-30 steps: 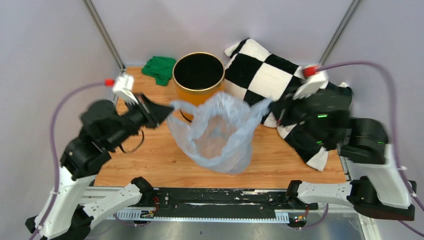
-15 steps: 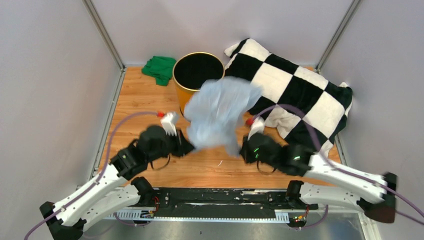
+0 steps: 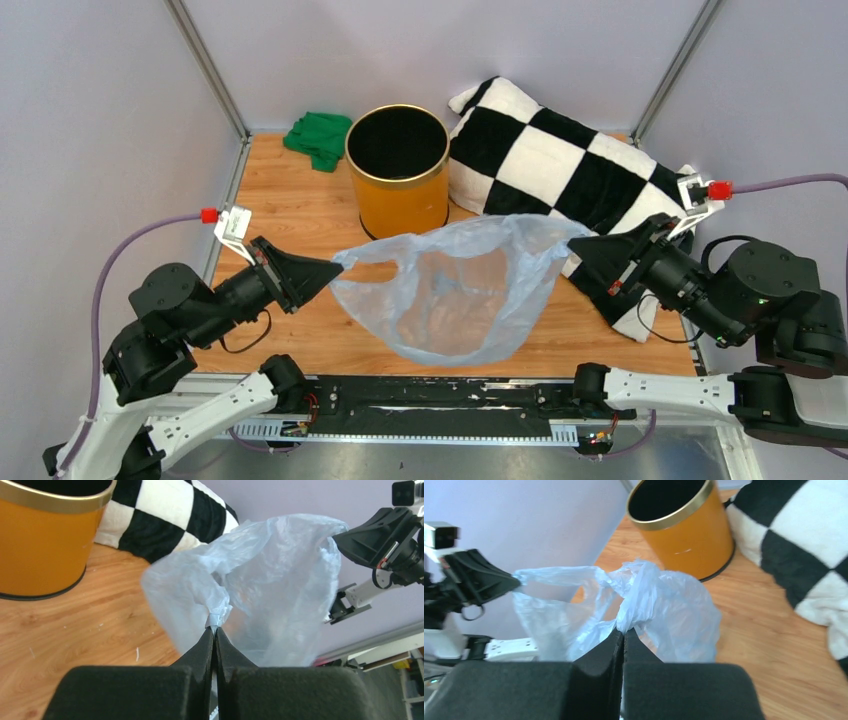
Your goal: Put the trash bags into the trash bin
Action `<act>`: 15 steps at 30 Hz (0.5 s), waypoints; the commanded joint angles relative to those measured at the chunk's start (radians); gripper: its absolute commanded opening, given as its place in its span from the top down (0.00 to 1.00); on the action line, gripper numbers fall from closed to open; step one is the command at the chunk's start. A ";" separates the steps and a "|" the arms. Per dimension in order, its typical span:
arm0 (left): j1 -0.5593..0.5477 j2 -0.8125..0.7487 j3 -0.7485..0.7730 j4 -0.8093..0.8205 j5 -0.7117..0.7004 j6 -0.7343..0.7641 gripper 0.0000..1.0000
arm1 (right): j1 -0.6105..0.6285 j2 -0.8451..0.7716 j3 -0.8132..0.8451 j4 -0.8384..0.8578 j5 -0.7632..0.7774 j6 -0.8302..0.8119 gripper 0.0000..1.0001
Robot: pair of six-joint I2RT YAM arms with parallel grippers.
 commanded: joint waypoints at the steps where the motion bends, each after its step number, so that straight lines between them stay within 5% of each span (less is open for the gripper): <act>1: -0.003 0.085 0.021 -0.023 -0.004 0.047 1.00 | 0.011 0.016 -0.137 -0.151 0.050 -0.021 1.00; 6: -0.003 0.117 0.031 0.083 0.065 0.021 1.00 | 0.010 -0.102 -0.263 -0.194 -0.008 0.037 0.96; 13: -0.003 0.210 0.043 0.167 0.173 -0.006 1.00 | 0.011 -0.116 -0.161 -0.234 -0.063 -0.025 0.51; 15: -0.003 0.215 0.032 0.195 0.174 -0.021 1.00 | 0.011 -0.075 -0.124 -0.230 -0.088 -0.050 0.45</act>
